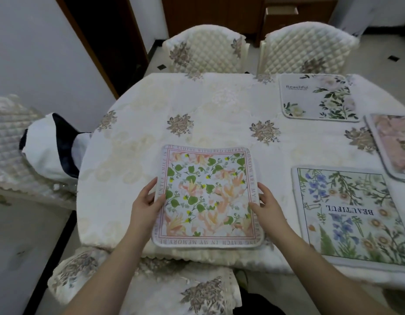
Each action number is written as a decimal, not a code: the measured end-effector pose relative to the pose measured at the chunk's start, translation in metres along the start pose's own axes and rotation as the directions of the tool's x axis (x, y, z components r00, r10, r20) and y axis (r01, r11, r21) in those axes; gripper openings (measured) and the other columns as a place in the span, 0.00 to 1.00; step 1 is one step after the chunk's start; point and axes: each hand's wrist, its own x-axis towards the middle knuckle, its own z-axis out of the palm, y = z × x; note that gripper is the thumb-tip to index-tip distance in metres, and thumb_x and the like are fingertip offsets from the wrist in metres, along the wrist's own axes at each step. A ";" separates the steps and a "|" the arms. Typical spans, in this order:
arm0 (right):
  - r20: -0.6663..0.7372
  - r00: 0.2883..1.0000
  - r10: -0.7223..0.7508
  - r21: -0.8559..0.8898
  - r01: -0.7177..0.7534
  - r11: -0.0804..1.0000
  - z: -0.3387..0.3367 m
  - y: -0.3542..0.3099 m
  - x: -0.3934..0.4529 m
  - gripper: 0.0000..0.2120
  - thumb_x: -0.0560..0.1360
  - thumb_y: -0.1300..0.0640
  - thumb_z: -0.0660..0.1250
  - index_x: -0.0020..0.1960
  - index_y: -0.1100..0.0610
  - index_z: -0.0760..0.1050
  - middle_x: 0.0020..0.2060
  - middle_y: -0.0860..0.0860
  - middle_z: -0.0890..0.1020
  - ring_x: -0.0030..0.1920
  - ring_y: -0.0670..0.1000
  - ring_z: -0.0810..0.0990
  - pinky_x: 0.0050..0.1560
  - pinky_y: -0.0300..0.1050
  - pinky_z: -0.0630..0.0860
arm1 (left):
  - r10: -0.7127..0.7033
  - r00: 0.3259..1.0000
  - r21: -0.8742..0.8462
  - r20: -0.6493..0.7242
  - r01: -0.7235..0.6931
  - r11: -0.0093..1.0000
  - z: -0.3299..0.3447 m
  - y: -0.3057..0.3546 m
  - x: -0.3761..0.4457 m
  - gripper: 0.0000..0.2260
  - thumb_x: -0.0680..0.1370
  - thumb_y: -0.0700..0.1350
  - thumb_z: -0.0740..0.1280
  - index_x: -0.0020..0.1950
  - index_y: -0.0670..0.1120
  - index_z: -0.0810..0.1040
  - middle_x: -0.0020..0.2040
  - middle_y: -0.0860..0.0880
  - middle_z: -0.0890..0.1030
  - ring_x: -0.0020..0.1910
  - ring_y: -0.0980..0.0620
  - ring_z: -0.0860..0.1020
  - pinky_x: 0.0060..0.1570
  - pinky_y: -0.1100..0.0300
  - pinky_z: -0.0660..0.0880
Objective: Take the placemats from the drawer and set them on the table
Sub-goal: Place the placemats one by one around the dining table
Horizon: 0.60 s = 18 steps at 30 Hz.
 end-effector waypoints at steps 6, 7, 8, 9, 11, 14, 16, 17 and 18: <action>-0.150 0.988 0.039 -0.023 -0.043 0.999 0.031 0.018 -0.005 0.27 0.78 0.64 0.64 0.73 0.44 0.65 0.59 0.48 0.81 0.55 0.48 0.81 0.51 0.49 0.81 | -0.013 0.993 0.052 0.113 0.007 0.999 -0.013 -0.022 0.035 0.25 0.79 0.38 0.70 0.73 0.55 0.72 0.47 0.42 0.86 0.46 0.43 0.86 0.46 0.43 0.83; -0.191 0.981 0.038 -0.007 -0.040 0.999 0.039 0.020 -0.009 0.27 0.79 0.65 0.63 0.73 0.46 0.66 0.58 0.49 0.81 0.55 0.48 0.81 0.49 0.45 0.81 | -0.026 0.992 0.037 0.127 0.021 0.999 -0.016 -0.027 0.039 0.25 0.79 0.38 0.70 0.73 0.55 0.72 0.49 0.42 0.86 0.47 0.43 0.86 0.47 0.43 0.82; -0.230 0.973 0.036 0.009 -0.035 0.999 0.046 0.023 -0.013 0.26 0.79 0.65 0.63 0.73 0.48 0.66 0.59 0.50 0.80 0.56 0.49 0.80 0.49 0.44 0.80 | -0.042 0.989 0.028 0.142 0.038 0.999 -0.018 -0.031 0.043 0.25 0.78 0.38 0.70 0.73 0.55 0.72 0.50 0.43 0.85 0.48 0.44 0.85 0.49 0.42 0.82; -0.261 0.964 0.038 0.017 -0.035 0.999 0.053 0.026 -0.016 0.26 0.79 0.65 0.63 0.73 0.48 0.66 0.59 0.50 0.80 0.57 0.50 0.80 0.51 0.45 0.80 | -0.056 0.987 0.018 0.148 0.054 0.998 -0.020 -0.036 0.047 0.24 0.78 0.40 0.71 0.72 0.57 0.73 0.51 0.46 0.85 0.50 0.45 0.85 0.50 0.41 0.82; -0.301 0.953 0.043 0.023 -0.037 0.999 0.065 0.034 -0.020 0.26 0.79 0.64 0.63 0.73 0.47 0.65 0.59 0.50 0.80 0.57 0.51 0.80 0.52 0.48 0.81 | -0.063 0.984 0.030 0.164 0.058 0.998 -0.026 -0.045 0.054 0.23 0.77 0.42 0.72 0.68 0.63 0.75 0.50 0.49 0.79 0.50 0.46 0.82 0.53 0.38 0.80; -0.340 0.939 0.048 0.000 -0.051 0.999 0.075 0.040 -0.023 0.25 0.78 0.64 0.64 0.73 0.48 0.67 0.56 0.50 0.81 0.52 0.50 0.82 0.47 0.48 0.82 | -0.034 0.981 0.106 0.189 0.014 0.994 -0.035 -0.054 0.059 0.23 0.78 0.43 0.71 0.68 0.65 0.74 0.48 0.47 0.76 0.47 0.43 0.82 0.51 0.37 0.80; -0.345 0.938 0.043 -0.037 -0.060 0.998 0.079 0.041 -0.024 0.25 0.78 0.64 0.64 0.73 0.49 0.67 0.56 0.49 0.80 0.51 0.50 0.81 0.46 0.46 0.80 | -0.033 0.981 0.122 0.190 0.010 0.992 -0.039 -0.052 0.058 0.23 0.79 0.40 0.69 0.72 0.58 0.73 0.48 0.48 0.82 0.48 0.43 0.85 0.47 0.44 0.83; -0.343 0.938 0.039 -0.060 -0.063 0.996 0.081 0.041 -0.024 0.25 0.78 0.64 0.63 0.73 0.49 0.67 0.57 0.49 0.79 0.51 0.50 0.81 0.45 0.44 0.79 | -0.032 0.981 0.144 0.192 0.004 0.990 -0.041 -0.052 0.059 0.22 0.80 0.40 0.68 0.72 0.55 0.72 0.49 0.50 0.84 0.48 0.46 0.85 0.44 0.48 0.84; -0.345 0.938 0.040 -0.082 -0.073 0.994 0.082 0.042 -0.023 0.25 0.78 0.65 0.63 0.73 0.50 0.67 0.57 0.49 0.79 0.50 0.49 0.81 0.43 0.42 0.78 | -0.024 0.981 0.183 0.193 -0.012 0.983 -0.042 -0.051 0.059 0.22 0.80 0.40 0.68 0.72 0.54 0.72 0.50 0.52 0.84 0.47 0.49 0.85 0.42 0.52 0.83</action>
